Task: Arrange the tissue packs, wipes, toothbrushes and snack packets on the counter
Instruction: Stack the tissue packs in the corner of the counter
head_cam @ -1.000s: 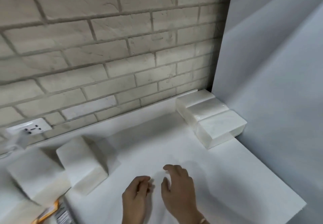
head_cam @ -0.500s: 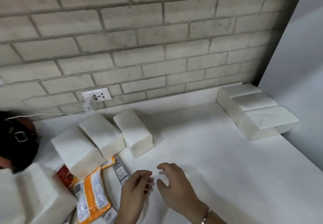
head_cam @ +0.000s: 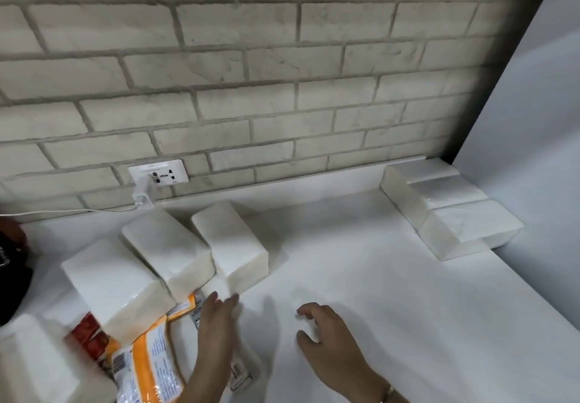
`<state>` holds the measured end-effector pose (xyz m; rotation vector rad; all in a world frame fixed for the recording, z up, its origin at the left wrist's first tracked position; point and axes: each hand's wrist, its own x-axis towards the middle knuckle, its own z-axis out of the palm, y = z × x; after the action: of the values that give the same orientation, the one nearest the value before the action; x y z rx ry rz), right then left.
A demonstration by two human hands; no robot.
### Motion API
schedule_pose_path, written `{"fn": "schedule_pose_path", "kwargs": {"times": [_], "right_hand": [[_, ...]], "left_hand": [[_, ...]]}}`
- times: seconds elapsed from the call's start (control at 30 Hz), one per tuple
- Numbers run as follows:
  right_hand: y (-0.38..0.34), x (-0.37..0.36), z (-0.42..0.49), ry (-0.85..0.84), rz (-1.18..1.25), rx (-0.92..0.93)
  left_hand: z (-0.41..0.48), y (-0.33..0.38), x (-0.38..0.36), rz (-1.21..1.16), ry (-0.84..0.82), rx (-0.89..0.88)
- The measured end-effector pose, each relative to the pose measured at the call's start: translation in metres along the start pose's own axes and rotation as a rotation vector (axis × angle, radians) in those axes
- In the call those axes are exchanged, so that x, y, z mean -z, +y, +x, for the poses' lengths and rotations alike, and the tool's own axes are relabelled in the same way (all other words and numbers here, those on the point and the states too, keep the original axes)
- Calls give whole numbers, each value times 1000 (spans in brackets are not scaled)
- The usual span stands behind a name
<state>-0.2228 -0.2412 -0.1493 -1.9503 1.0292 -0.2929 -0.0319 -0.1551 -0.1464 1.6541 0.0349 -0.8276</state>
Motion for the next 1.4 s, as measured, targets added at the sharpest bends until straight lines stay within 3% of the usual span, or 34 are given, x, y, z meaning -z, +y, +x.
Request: {"fn": "schedule_pose_path", "kwargs": {"times": [0.13,0.77,1.1,1.27,1.4], "right_hand": [[9,-1,2,7,16,-47],[-5,-11,17,15,-32,-93],[-4,-3,12,51,-43,-105],[-2,-1,11,201,86,-126],[-9,7,13,375,428,-188]], "left_hand": [[32,35,-20,-210,-32,119],[79,75,-61,-124,-166,382],[92,45,-61,-126,-88,185],[58,30,-51,73,-266,101],[7,10,-40,313,-430,64]]}}
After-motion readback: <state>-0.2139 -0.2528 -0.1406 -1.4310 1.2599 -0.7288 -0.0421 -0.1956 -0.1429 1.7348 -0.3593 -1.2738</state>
